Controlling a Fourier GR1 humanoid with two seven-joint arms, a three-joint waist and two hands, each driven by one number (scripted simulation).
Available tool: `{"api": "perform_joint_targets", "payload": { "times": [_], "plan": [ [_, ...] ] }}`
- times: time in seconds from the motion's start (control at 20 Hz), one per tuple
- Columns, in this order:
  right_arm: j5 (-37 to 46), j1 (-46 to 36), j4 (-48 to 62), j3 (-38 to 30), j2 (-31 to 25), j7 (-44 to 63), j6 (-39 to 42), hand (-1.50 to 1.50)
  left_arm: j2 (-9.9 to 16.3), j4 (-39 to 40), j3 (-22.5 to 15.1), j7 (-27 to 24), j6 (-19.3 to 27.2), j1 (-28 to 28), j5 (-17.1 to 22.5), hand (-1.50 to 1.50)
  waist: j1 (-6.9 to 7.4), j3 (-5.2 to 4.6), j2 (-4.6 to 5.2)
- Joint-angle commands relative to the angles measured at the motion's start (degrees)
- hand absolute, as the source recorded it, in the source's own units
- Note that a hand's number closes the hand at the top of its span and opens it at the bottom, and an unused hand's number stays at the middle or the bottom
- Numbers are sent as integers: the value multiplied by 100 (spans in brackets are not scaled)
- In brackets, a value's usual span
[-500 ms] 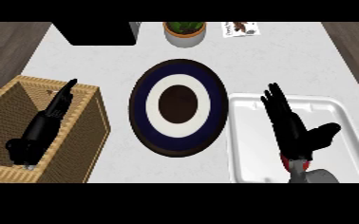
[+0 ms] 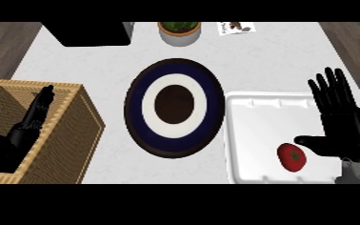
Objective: Pick the tomato from the tray and place it in the plate
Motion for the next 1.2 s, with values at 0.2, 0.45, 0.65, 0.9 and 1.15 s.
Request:
{"api": "perform_joint_targets", "payload": {
  "times": [0.2,0.45,0.65,0.9,1.15],
  "plan": [
    [-387,1605,-1136,-790,494,-1174,12,-150,137,503,-8,354,257,189,-366,0,-92,-55,73],
    [-535,2519,-1589,-1006,-204,-1031,1150,-150,-70,451,-208,138,454,320,-569,0,-46,-57,78],
    [194,2726,-1675,-1025,-1055,-673,1382,-150,102,239,-146,496,363,210,-421,0,6,-58,96],
    [873,2653,-1622,-1172,-1950,-93,1463,-150,208,357,-115,540,200,-21,-321,0,102,-66,135],
    [1280,2710,-1481,-1072,-2201,301,1593,-150,24,346,-318,305,357,156,-536,0,173,-58,119]
  ]
}}
